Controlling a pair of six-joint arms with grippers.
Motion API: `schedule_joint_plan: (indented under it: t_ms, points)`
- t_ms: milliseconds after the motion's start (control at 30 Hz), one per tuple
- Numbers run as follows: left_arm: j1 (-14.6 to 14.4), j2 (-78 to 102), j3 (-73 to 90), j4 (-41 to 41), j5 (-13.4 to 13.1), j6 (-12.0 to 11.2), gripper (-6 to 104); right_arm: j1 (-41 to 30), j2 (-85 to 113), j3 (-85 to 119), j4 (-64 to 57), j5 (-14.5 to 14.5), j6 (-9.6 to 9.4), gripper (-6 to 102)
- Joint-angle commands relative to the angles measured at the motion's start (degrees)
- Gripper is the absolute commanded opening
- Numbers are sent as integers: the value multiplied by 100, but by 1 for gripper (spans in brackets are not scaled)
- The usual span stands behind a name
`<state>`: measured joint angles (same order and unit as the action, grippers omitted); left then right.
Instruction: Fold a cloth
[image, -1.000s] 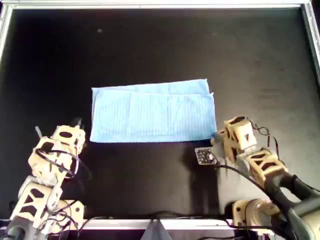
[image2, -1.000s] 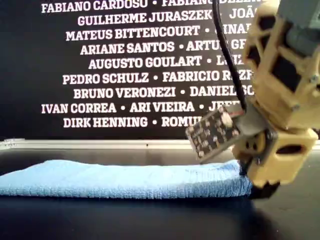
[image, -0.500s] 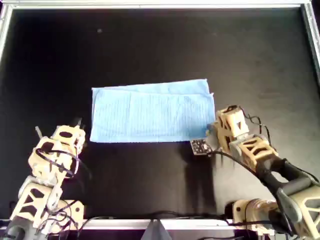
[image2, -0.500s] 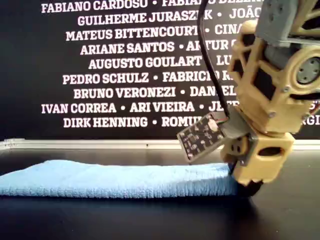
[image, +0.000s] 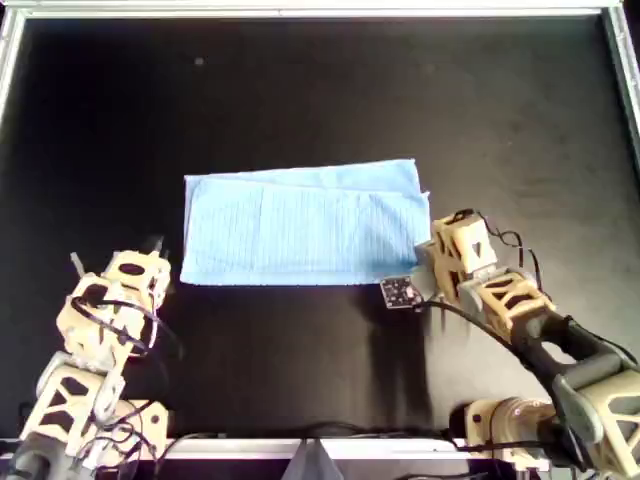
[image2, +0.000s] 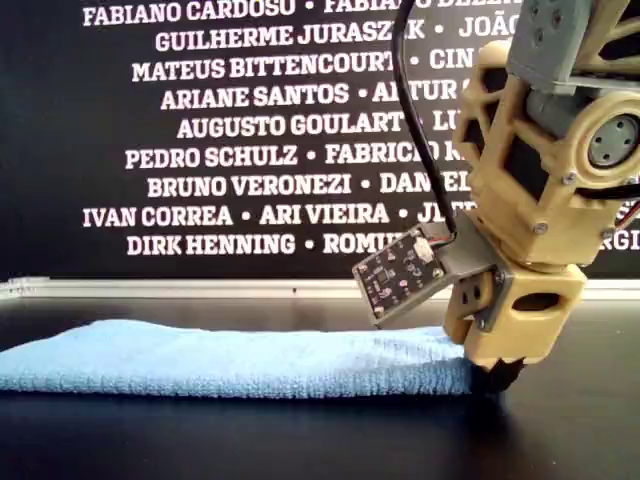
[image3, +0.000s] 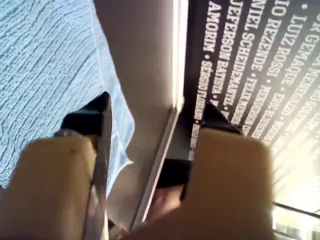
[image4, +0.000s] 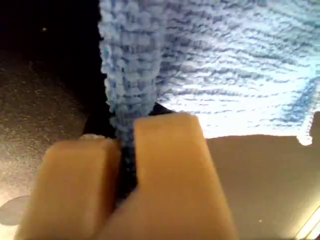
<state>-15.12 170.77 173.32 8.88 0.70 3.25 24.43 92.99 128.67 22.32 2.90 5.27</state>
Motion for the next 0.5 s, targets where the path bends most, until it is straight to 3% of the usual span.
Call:
schedule_joint_plan:
  t_ms: [0,467]
  points:
    - [70,123,-79,-18,-26,26,64,-18,149,-387,-141,-35,18,1]
    - [70,123,-88,-26,-26,26,65,290,1195,-1283,-149,-35,18,2]
